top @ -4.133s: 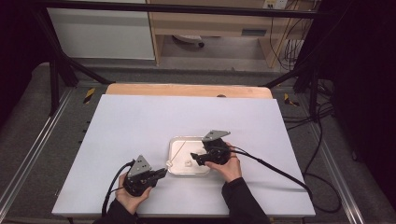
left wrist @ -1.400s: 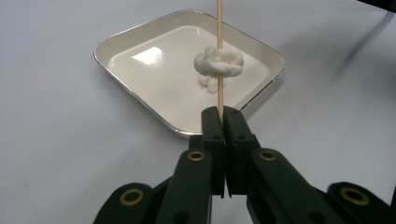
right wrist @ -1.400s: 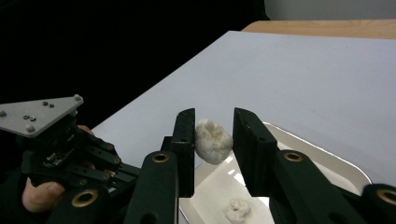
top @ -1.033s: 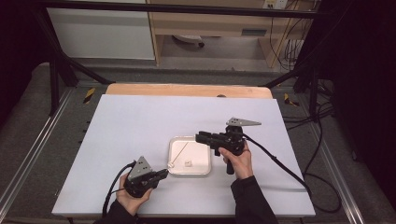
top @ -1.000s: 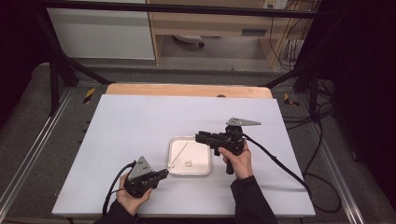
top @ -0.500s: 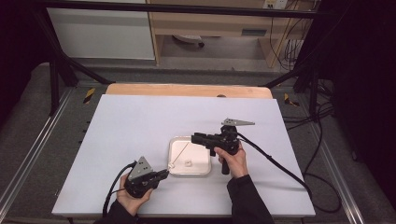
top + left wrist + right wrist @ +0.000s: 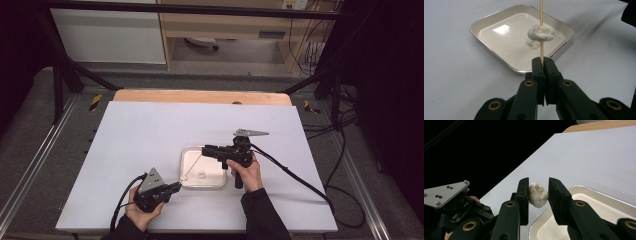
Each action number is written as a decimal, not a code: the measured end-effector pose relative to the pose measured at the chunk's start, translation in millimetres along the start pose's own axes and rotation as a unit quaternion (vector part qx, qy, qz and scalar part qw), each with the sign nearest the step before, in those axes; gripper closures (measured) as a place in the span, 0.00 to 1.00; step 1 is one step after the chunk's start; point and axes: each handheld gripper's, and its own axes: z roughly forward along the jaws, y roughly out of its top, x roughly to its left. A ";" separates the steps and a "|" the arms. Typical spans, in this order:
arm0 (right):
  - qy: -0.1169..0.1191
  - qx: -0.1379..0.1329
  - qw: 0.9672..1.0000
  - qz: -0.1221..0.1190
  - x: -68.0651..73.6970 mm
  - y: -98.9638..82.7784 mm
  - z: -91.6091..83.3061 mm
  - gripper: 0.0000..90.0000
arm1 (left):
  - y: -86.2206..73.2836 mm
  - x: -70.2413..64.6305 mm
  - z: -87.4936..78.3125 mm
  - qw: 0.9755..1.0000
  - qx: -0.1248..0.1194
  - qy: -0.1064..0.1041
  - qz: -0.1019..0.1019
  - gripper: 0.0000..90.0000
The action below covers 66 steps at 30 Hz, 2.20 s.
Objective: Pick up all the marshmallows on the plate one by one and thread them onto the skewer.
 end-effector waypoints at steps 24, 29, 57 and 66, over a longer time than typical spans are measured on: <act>0.006 0.008 1.000 0.003 -0.6 -4.2 3.6 0.84 | -0.6 -1.2 0.2 1.000 0.009 -0.002 0.003 0.98; 0.011 0.013 1.000 0.005 -0.5 -6.6 5.4 0.85 | -0.8 -1.3 0.6 1.000 0.013 -0.003 0.006 0.98; 0.046 0.017 0.999 0.003 7.8 -22.9 11.1 0.90 | -2.3 -4.2 2.5 0.999 0.028 -0.007 0.018 0.99; 0.050 0.014 0.999 0.004 9.2 -27.8 13.4 0.90 | -2.9 -4.7 3.1 0.999 0.027 -0.007 0.020 0.99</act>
